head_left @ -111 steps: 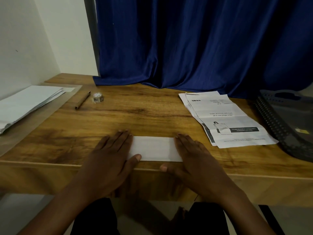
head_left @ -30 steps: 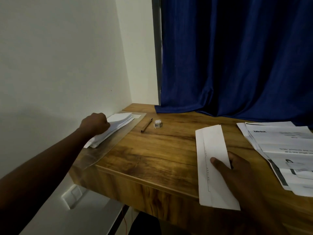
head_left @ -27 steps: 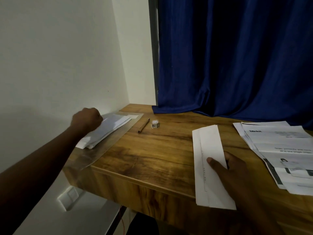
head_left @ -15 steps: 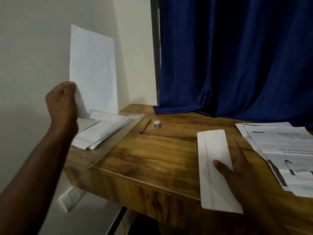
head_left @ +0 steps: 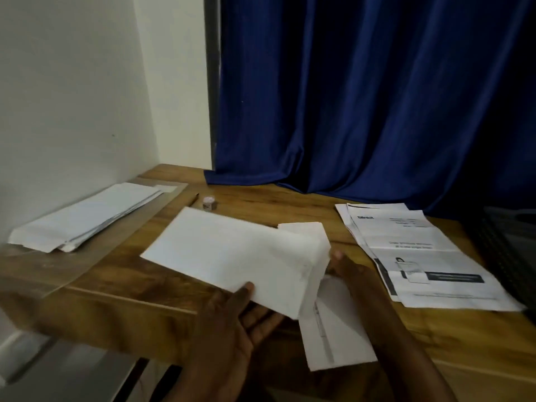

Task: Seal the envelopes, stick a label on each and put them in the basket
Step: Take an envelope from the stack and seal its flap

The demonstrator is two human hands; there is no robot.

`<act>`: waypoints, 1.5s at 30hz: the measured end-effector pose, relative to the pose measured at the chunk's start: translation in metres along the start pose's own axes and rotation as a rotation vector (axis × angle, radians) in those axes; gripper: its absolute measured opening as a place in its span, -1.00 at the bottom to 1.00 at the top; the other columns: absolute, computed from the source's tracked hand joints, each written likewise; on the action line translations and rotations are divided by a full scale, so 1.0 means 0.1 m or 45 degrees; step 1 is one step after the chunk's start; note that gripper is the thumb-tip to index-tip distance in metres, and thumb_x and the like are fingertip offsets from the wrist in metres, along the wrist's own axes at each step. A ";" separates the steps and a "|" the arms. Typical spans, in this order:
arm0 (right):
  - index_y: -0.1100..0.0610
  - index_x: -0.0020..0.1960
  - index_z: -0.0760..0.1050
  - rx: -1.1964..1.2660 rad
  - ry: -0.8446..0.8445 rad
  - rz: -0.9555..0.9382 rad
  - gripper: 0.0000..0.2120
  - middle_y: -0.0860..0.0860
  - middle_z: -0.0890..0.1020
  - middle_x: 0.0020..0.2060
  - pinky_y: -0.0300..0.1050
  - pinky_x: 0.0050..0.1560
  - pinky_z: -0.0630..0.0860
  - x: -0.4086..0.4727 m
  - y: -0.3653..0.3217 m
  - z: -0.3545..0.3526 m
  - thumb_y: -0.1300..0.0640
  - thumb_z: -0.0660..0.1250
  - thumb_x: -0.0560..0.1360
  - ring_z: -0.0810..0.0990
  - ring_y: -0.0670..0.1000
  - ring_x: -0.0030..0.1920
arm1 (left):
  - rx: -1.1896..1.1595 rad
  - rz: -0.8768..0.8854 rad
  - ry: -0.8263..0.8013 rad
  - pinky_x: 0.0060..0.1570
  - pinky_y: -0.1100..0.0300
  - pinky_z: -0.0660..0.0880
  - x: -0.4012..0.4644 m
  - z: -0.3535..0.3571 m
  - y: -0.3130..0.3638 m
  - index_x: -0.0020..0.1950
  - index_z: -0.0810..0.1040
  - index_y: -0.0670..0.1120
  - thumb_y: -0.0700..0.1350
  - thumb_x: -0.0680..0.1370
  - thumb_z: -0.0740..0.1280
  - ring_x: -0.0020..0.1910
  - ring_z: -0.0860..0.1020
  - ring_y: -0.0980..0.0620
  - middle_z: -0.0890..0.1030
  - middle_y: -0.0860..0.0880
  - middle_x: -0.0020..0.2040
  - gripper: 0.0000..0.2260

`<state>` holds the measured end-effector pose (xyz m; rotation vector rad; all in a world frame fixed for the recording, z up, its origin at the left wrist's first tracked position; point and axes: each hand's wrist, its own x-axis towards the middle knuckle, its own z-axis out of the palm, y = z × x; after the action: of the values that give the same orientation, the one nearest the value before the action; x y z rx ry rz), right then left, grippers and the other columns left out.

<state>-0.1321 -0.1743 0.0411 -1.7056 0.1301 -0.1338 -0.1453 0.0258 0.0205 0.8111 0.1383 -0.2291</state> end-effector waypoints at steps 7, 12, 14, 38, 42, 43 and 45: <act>0.20 -0.16 0.72 -0.055 0.024 0.134 -0.65 0.04 0.76 -0.22 -0.28 -0.28 0.55 0.07 0.05 -0.16 -0.10 0.43 0.49 0.72 -0.01 -0.26 | 0.833 -0.599 -0.492 0.08 -0.19 0.63 -0.01 -0.06 0.14 0.30 0.52 -0.23 0.06 0.60 0.36 0.09 0.68 -0.27 0.69 -0.24 0.13 -0.58; 0.25 -0.11 0.70 -0.116 0.053 0.160 -0.66 0.08 0.76 -0.19 -0.08 -0.11 0.60 0.12 0.13 -0.15 -0.05 0.39 0.55 0.73 0.14 -0.14 | 1.639 0.420 -0.784 0.17 0.14 0.58 0.07 -0.02 0.29 0.25 0.56 0.32 0.28 0.34 0.52 0.23 0.57 0.26 0.60 0.30 0.24 -0.51; 0.22 -0.14 0.70 -0.128 0.065 0.146 -0.69 0.04 0.76 -0.22 -0.11 -0.16 0.59 0.13 0.15 -0.16 -0.02 0.38 0.56 0.73 0.08 -0.19 | 2.016 0.763 -0.771 0.38 0.18 0.37 0.24 0.04 0.42 0.45 0.24 0.47 0.48 0.30 0.42 0.42 0.24 0.43 0.25 0.48 0.44 -0.25; 0.08 -0.18 0.69 -0.236 0.099 0.102 -0.80 -0.09 0.74 -0.25 -0.30 -0.28 0.52 0.14 0.15 -0.07 -0.05 0.48 0.47 0.70 -0.14 -0.26 | 2.358 1.094 -0.908 0.52 -0.15 0.18 0.98 0.10 0.33 0.62 0.02 0.17 0.55 0.24 0.41 0.54 0.07 0.09 0.11 0.16 0.55 0.09; 0.11 -0.16 0.68 -0.253 0.137 0.091 -0.80 -0.09 0.72 -0.29 -0.32 -0.29 0.52 0.17 0.18 -0.08 -0.02 0.44 0.51 0.68 -0.15 -0.27 | 2.322 1.117 -0.912 0.53 -0.17 0.16 1.01 0.07 0.29 0.59 -0.06 0.26 0.56 0.24 0.39 0.55 0.09 0.08 0.12 0.15 0.56 0.08; 0.13 -0.14 0.68 -0.261 0.150 0.089 -0.81 -0.07 0.72 -0.26 -0.29 -0.25 0.52 0.18 0.19 -0.09 0.01 0.45 0.51 0.68 -0.12 -0.23 | 2.300 1.136 -0.920 0.53 -0.15 0.13 1.02 0.06 0.29 0.58 -0.08 0.29 0.56 0.24 0.38 0.55 0.09 0.10 0.13 0.15 0.56 0.06; 0.22 -0.12 0.69 -0.278 0.161 0.063 -0.80 0.01 0.74 -0.22 -0.27 -0.24 0.53 0.18 0.21 -0.09 0.06 0.46 0.51 0.68 -0.08 -0.21 | 2.252 1.189 -0.939 0.51 -0.08 0.08 1.03 0.05 0.28 0.57 -0.09 0.32 0.56 0.26 0.36 0.52 0.07 0.17 0.15 0.15 0.55 0.03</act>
<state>-0.1157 -0.1889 0.0216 -1.9096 0.2896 -0.1961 -0.0386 0.0256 0.0219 2.3356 -1.3143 0.3532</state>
